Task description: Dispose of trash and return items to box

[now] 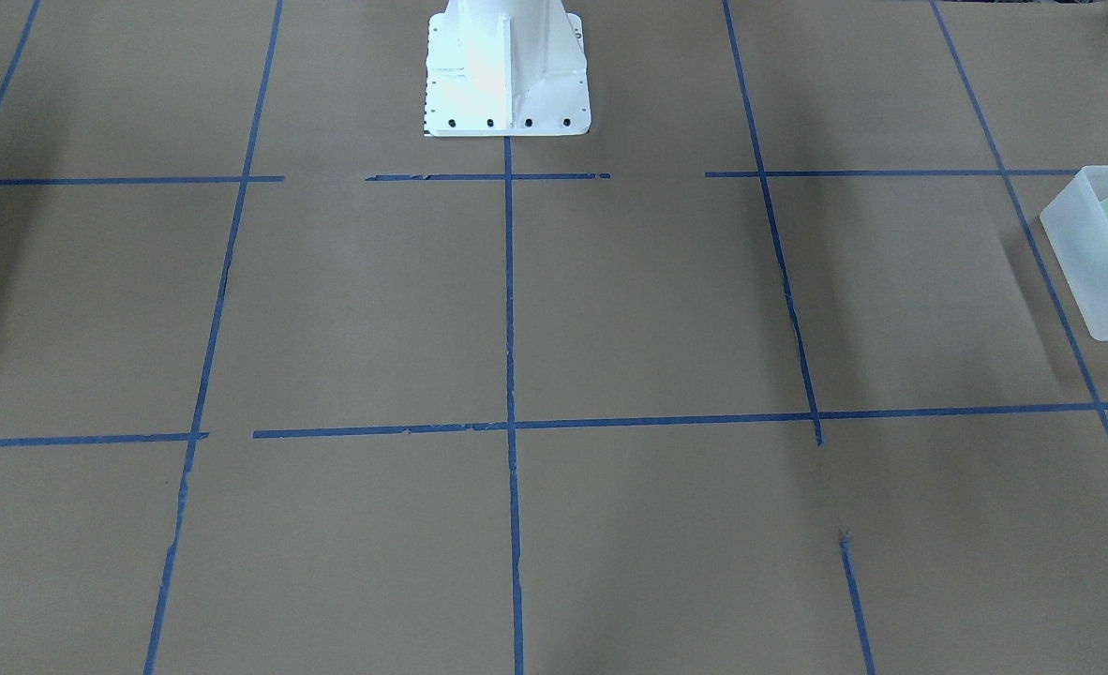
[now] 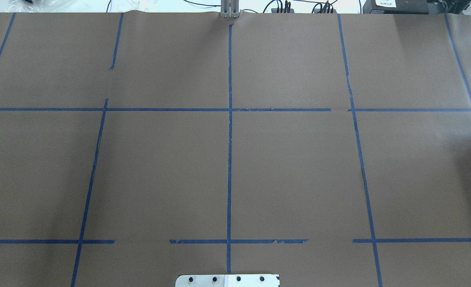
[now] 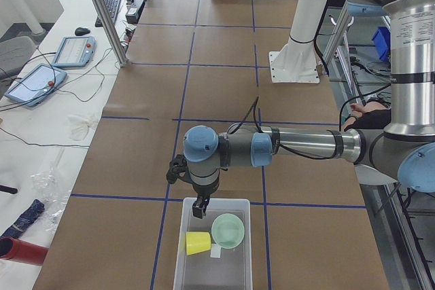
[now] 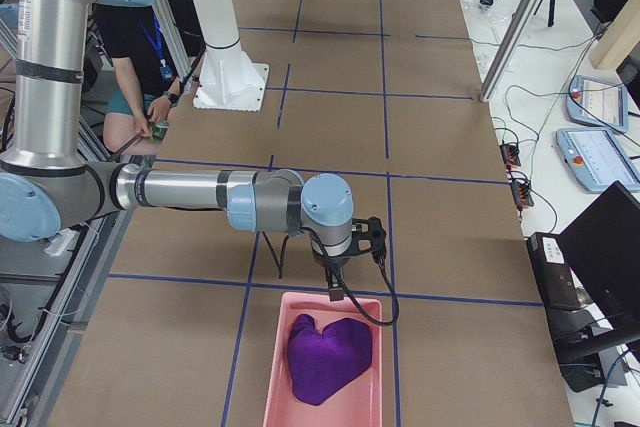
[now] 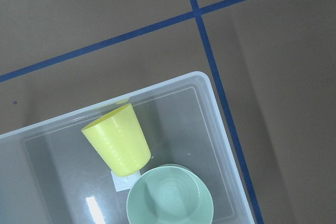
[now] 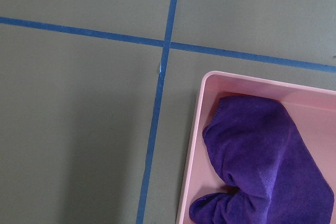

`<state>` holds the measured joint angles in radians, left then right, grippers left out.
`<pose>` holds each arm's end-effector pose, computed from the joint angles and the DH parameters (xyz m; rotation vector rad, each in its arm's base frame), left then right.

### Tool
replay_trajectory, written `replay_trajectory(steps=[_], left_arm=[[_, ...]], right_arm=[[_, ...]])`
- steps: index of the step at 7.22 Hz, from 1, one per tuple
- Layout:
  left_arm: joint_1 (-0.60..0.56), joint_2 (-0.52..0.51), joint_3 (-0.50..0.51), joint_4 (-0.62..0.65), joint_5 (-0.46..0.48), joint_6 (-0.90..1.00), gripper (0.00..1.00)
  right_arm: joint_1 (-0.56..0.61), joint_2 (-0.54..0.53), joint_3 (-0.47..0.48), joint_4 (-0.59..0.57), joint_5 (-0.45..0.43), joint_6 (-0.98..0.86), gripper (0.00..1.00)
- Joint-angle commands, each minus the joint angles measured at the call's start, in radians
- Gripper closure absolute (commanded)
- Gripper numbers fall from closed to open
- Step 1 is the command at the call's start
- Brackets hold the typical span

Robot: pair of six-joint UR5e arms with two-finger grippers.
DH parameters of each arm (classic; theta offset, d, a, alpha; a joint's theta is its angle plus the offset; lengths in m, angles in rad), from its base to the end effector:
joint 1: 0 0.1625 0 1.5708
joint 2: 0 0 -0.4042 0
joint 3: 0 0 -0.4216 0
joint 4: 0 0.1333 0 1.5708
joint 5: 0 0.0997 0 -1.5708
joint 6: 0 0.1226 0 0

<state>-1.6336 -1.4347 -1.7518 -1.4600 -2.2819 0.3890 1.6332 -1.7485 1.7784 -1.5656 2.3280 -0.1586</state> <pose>-0.0820 -0.4555 0.6433 0.0981 0.7095 0.2888 0.0772 -0.4488 0.6333 0.1167 -0.7492 -0.1048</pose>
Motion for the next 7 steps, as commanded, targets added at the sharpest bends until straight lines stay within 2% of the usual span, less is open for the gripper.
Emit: replay_trajectory(steps=[1, 7], left_arm=[[0.000, 0.013, -0.005, 0.001, -0.001, 0.001, 0.00], [-0.003, 0.023, 0.005, 0.001, -0.002, 0.001, 0.00]], right_arm=[[-0.015, 0.000, 0.001, 0.015, -0.003, -0.002, 0.00], [-0.016, -0.002, 0.001, 0.044, 0.005, 0.004, 0.00]])
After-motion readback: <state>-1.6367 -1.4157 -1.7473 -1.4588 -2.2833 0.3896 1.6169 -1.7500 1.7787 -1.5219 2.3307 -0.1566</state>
